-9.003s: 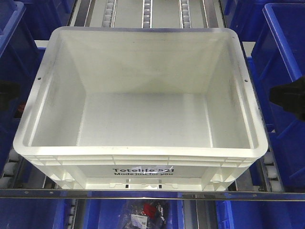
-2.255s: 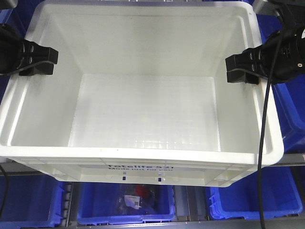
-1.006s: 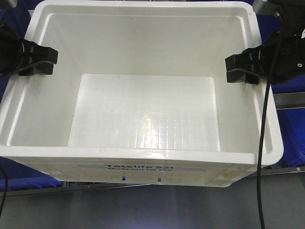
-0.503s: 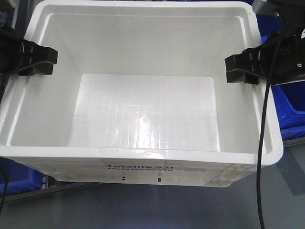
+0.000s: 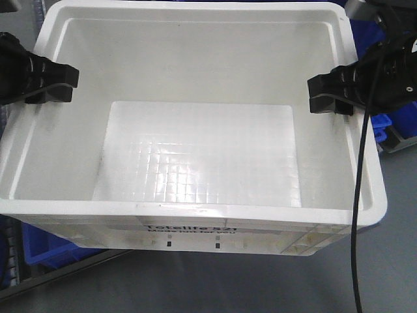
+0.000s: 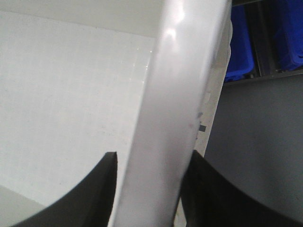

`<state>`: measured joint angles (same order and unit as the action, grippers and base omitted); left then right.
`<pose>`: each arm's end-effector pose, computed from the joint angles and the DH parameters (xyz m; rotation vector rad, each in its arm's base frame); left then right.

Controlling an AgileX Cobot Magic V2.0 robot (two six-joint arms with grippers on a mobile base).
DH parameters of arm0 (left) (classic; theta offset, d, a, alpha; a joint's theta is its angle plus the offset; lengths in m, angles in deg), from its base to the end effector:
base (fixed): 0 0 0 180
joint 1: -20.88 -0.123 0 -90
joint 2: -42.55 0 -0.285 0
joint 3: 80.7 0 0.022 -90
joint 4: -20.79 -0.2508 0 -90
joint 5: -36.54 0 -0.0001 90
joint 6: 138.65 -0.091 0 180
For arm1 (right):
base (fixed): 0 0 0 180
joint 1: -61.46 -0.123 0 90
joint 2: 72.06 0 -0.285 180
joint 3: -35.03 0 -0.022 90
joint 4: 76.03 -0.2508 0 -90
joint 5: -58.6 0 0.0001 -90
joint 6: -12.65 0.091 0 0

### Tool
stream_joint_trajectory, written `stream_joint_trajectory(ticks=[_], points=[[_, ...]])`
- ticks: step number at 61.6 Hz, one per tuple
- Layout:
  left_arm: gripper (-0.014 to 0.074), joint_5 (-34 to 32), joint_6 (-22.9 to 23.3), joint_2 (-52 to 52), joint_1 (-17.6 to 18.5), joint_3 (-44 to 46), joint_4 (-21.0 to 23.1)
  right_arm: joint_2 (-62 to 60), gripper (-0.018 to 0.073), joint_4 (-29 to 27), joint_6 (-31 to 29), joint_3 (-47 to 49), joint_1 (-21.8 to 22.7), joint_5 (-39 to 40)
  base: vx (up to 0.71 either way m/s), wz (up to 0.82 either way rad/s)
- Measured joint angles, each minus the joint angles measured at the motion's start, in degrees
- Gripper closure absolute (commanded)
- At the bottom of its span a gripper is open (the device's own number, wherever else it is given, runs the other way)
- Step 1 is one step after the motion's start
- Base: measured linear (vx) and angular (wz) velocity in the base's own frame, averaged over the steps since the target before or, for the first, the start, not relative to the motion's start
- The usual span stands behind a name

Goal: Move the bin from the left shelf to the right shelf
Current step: 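Hold the crate with both grippers while the base turns away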

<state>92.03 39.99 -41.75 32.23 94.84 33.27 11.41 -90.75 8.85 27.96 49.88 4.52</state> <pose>0.2664 -0.0700 0.3619 0.1964 2.5115 -0.3468 0.2619 0.0728 0.3540 -0.2311 2.5093 0.3779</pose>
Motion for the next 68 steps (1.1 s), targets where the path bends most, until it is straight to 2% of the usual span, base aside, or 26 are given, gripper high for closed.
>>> stream_joint_trajectory(ticks=[68], points=[[0.0604,0.0,0.0,0.0,0.0,0.0,0.0,0.0,0.0564,0.1,0.0,0.0,0.0,0.0,0.09,-0.55]])
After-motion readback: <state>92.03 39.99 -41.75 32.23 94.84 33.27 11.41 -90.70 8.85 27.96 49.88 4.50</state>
